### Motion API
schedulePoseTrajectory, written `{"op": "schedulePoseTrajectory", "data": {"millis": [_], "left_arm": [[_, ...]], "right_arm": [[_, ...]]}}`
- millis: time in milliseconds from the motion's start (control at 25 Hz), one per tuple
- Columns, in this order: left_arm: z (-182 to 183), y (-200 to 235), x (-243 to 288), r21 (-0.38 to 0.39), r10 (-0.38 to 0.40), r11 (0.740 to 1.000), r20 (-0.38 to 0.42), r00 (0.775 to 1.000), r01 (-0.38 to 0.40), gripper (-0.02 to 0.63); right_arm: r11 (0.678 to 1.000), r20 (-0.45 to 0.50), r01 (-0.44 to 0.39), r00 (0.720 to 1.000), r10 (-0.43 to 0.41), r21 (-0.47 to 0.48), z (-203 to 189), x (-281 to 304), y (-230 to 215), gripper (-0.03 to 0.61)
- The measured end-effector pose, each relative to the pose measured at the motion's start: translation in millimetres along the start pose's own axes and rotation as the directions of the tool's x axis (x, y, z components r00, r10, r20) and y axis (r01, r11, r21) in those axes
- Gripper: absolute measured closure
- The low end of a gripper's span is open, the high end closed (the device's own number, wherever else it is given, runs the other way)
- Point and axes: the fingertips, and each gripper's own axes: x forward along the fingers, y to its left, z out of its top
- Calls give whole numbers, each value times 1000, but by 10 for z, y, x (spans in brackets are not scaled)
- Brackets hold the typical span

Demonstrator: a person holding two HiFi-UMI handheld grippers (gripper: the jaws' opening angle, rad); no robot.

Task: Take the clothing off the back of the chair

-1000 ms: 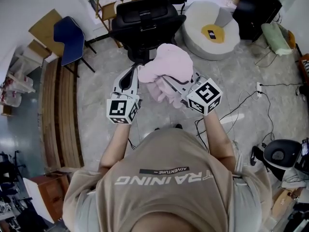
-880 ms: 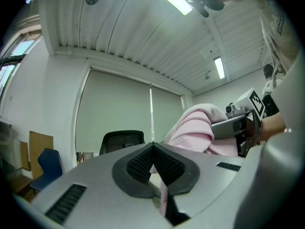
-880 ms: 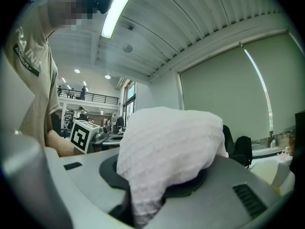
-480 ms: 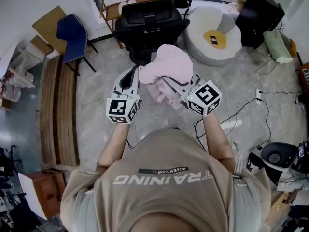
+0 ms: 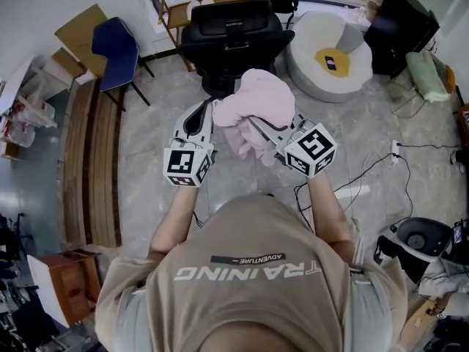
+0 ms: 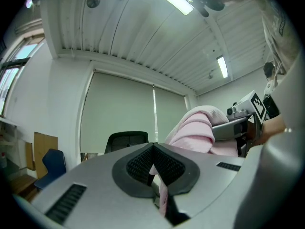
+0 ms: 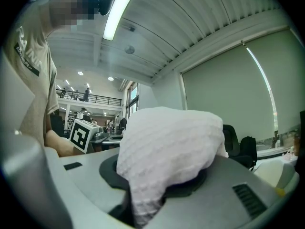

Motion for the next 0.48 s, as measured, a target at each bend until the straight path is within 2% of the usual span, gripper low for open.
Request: {"op": "schedulePoseTrajectory", "data": {"millis": [480], "left_arm": [[-96,-35,64,-14,-6,1000,-15,1000,6,604]], "right_arm": [[1000,-5,15,1000,-15,13,-82,-39,-85,422]]}}
